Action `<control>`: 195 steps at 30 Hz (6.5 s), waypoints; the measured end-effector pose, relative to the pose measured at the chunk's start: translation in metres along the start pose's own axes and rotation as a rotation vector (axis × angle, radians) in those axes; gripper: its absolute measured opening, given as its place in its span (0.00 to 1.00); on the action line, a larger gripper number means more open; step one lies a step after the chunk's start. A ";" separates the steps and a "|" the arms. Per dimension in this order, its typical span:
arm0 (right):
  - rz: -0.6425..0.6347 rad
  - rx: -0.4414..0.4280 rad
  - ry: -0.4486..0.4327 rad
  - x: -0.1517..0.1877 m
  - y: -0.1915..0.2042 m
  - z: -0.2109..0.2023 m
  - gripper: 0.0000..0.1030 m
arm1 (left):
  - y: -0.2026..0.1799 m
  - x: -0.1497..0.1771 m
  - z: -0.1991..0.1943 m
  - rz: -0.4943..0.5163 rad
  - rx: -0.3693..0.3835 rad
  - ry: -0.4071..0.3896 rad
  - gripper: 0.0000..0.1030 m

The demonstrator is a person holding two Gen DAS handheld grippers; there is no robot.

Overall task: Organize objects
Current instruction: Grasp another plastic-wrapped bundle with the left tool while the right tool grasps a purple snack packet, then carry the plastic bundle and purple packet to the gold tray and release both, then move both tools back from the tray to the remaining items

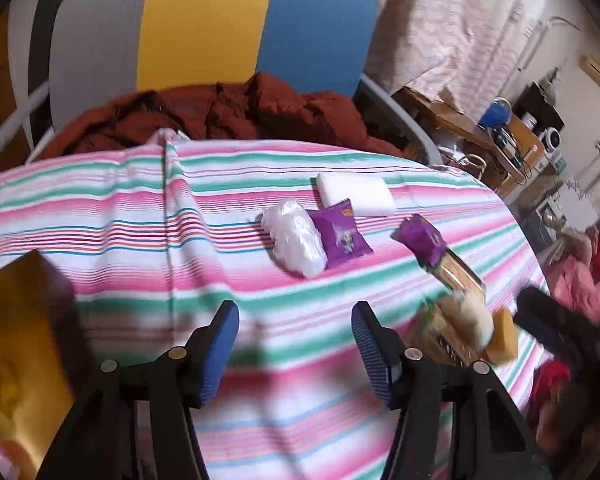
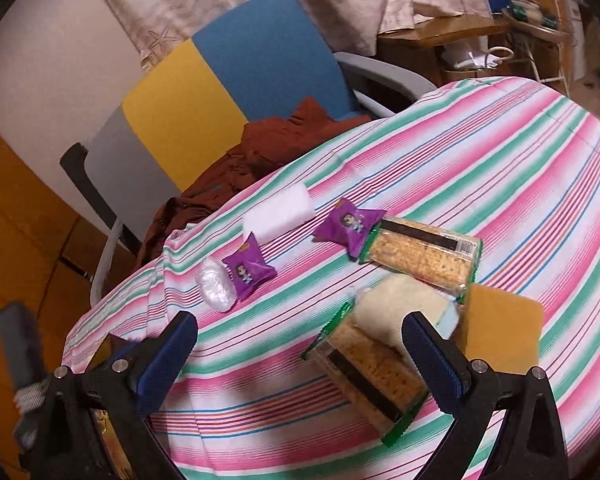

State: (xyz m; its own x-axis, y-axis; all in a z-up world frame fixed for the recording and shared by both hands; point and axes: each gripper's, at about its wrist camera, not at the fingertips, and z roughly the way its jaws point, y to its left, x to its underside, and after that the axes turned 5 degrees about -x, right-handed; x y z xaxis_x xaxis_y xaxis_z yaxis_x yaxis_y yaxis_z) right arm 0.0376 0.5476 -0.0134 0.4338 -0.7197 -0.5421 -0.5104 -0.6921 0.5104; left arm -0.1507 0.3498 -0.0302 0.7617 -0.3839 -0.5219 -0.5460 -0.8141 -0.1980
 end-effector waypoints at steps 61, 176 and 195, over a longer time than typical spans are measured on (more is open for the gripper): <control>-0.489 0.139 0.386 -0.032 0.080 0.203 0.37 | 0.010 0.048 0.050 -0.057 0.038 -0.057 0.35; -0.498 0.065 0.173 0.138 0.152 0.014 1.00 | 0.139 0.181 -0.176 -0.094 -0.276 -0.233 0.62; 0.119 0.284 -0.101 0.003 -0.062 -0.038 1.00 | 0.042 0.142 -0.146 0.156 -0.101 -0.193 0.63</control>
State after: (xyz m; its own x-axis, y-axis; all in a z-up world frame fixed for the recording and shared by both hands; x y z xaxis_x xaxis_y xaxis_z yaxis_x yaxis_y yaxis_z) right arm 0.0992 0.5864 -0.0215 0.2899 -0.7756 -0.5607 -0.7460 -0.5501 0.3753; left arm -0.0139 0.1977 0.0084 0.5852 -0.4260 -0.6900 -0.6068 -0.7945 -0.0242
